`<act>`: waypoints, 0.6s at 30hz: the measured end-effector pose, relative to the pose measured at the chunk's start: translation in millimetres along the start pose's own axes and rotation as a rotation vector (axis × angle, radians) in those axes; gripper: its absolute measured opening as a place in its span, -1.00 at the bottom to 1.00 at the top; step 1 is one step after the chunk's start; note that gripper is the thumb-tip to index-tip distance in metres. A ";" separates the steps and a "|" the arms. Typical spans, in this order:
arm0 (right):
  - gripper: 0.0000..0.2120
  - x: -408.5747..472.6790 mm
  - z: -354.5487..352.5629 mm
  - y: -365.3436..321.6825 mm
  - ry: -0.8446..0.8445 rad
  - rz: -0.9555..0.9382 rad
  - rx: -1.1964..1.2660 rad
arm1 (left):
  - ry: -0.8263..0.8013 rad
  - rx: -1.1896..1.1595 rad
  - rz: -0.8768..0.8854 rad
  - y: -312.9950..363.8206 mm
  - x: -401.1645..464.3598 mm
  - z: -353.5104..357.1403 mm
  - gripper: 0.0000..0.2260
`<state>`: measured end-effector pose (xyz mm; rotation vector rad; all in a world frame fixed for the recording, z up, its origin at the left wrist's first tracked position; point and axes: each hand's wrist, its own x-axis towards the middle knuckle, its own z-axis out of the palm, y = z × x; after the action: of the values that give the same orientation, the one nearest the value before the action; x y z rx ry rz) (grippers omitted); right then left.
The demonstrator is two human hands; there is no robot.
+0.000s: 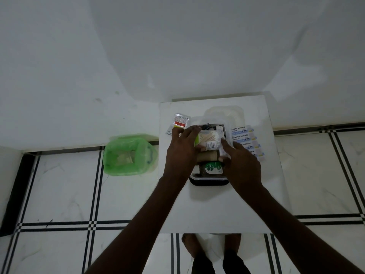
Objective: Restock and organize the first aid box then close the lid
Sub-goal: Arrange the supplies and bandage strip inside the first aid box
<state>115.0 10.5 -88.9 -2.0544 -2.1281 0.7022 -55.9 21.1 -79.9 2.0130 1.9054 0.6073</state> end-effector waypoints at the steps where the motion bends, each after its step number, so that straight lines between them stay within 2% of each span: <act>1: -0.36 0.0 -0.8 -0.7 0.003 0.001 -0.011 | 0.002 0.012 0.003 0.1 0.3 0.8 -0.57; 6: -0.50 0.6 -14.0 -6.0 0.037 -0.009 -0.078 | 0.020 0.006 0.004 -1.8 -0.6 3.8 -0.57; 12: -0.53 -4.0 -17.0 -6.9 -0.009 -0.019 -0.054 | 0.008 -0.010 -0.033 -1.5 -1.8 5.0 -0.54; 14: -0.60 -4.1 -18.4 -4.6 0.082 -0.072 0.031 | -0.004 -0.009 -0.033 -3.3 -2.9 3.8 -0.51; 16: -0.69 -3.8 -18.5 1.0 0.255 -0.121 0.095 | -0.012 -0.025 -0.044 -4.4 -3.2 0.3 -0.42; 18: -0.78 1.1 -18.9 9.3 0.426 -0.087 0.137 | 0.049 -0.070 -0.059 -5.6 -2.5 -7.3 -0.42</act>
<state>130.7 16.2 -76.0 -1.8283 -1.8596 0.3469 -64.4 18.5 -76.6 1.9091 1.9365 0.7043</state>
